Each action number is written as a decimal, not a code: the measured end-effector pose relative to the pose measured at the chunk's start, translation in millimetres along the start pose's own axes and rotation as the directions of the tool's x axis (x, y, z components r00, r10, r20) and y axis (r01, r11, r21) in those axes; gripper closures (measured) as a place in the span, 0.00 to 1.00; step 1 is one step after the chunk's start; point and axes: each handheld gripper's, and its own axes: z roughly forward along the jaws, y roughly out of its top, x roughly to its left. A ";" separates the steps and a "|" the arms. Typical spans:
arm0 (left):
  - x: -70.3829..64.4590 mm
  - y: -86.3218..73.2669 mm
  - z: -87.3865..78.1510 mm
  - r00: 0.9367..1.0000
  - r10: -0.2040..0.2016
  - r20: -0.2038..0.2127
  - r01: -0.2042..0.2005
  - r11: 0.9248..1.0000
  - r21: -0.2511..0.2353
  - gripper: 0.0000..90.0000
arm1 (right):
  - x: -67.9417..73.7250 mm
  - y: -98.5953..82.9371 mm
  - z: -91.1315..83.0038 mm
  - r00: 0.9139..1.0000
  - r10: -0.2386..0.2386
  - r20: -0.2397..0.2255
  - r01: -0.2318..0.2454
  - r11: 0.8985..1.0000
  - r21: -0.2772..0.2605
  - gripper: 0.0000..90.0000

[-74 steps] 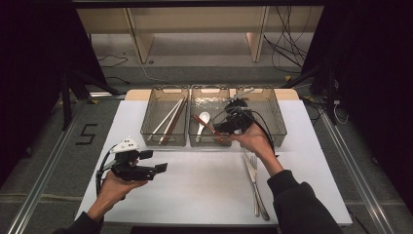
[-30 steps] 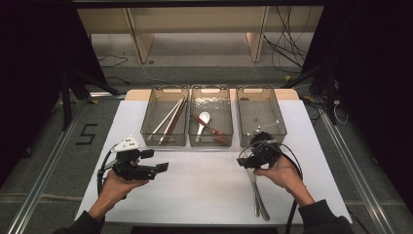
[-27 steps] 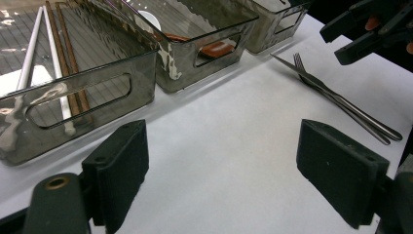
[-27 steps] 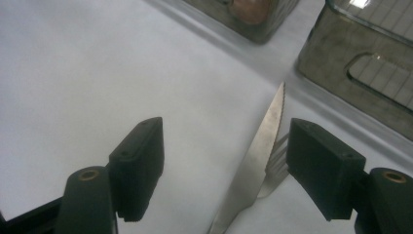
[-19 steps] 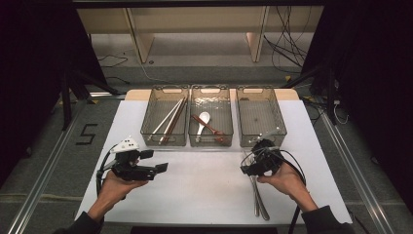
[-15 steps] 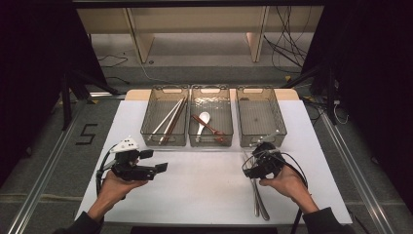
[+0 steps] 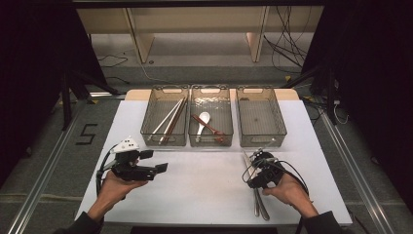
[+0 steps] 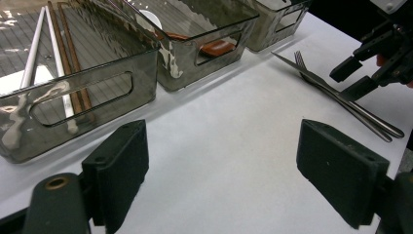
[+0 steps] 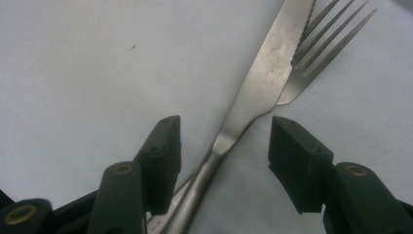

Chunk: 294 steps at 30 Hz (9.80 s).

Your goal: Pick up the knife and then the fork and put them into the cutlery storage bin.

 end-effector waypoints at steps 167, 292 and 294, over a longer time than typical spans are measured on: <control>1.1 0.7 -3.4 1.000 -0.005 0.022 0.006 0.999 -0.049 0.21 | -98.9 149.2 -75.8 0.979 0.202 -0.004 -0.189 0.909 -0.372 0.90; -1.2 -0.1 -2.9 1.000 0.007 0.026 -0.006 0.999 -0.051 0.21 | -22.4 36.3 -41.5 0.999 0.001 -0.039 -0.010 0.976 -0.219 0.37; -1.1 -0.1 -2.9 1.000 0.006 0.027 -0.004 0.999 -0.051 0.21 | -20.7 34.5 -39.3 0.999 -0.005 -0.031 -0.002 0.979 -0.204 0.37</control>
